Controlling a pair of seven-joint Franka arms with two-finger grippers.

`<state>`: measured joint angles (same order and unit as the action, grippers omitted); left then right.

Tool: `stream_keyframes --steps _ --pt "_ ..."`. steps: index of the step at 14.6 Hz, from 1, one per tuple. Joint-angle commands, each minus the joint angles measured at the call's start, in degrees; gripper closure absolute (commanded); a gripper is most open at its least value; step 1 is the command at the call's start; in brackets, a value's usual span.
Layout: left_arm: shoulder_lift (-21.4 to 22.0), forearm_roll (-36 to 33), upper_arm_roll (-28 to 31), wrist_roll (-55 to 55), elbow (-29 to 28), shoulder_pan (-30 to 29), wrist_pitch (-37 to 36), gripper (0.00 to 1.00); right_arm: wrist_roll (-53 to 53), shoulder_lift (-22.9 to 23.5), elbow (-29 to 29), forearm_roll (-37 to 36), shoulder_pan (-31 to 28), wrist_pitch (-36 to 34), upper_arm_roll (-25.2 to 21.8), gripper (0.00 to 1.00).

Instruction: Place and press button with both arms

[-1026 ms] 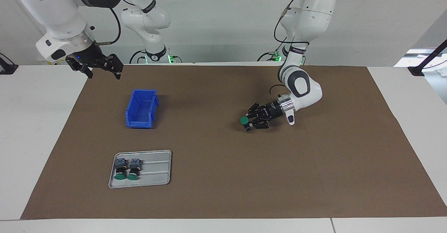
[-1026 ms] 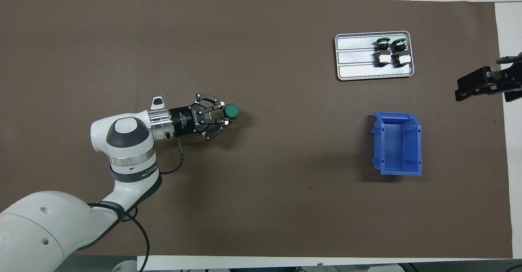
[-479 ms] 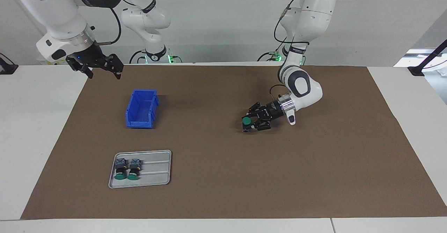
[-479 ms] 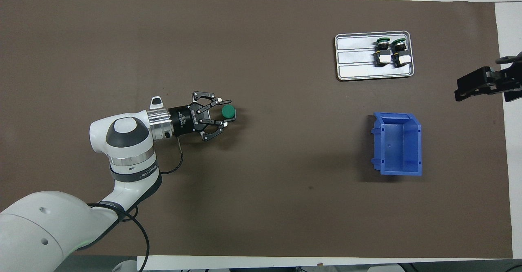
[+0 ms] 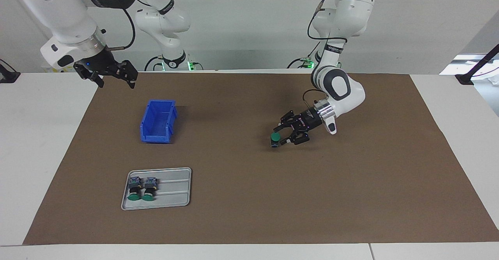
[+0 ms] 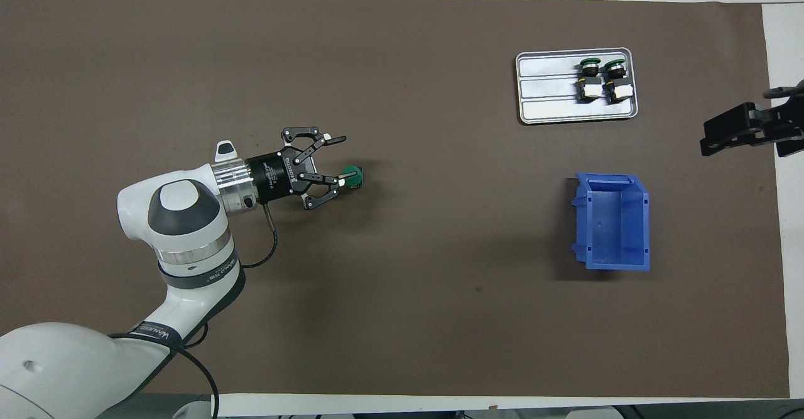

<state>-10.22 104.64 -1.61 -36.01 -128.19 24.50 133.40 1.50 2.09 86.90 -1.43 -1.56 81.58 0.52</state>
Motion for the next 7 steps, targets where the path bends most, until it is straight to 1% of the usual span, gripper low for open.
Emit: stream_keyframes --steps 1,2,3,4,5,6,7 --pt "3.54 0.04 0.46 -2.74 -2.32 2.03 2.3 0.34 -1.24 -1.3 1.52 0.29 0.06 0.77 -0.08 0.0" --pt "4.41 -0.48 0.46 -3.62 -2.32 2.3 3.08 0.35 -1.24 -1.3 1.61 0.29 0.06 0.77 -0.08 0.0" --pt "5.03 -2.23 0.46 -4.5 -2.24 2.39 4.57 0.4 -1.33 -1.3 1.61 0.29 0.06 0.77 -0.08 0.0" --pt "5.65 -4.42 0.38 -6.42 -2.15 2.48 5.46 0.5 -1.33 -1.3 1.61 0.29 0.06 0.77 -0.08 0.0" --pt "6.26 -8.1 0.38 -8.36 -1.89 3.44 5.64 0.59 -1.24 -1.3 1.61 0.29 0.06 0.77 -0.08 0.0" --pt "7.05 -13.09 0.46 -9.77 -1.62 3.71 5.64 0.72 -1.33 -1.3 1.61 0.29 0.06 0.77 -0.08 0.0" --pt "7.32 -18.45 0.46 -12.31 -0.66 3.62 5.64 0.76 -1.33 -1.3 1.52 0.29 0.06 0.77 -0.08 0.0"
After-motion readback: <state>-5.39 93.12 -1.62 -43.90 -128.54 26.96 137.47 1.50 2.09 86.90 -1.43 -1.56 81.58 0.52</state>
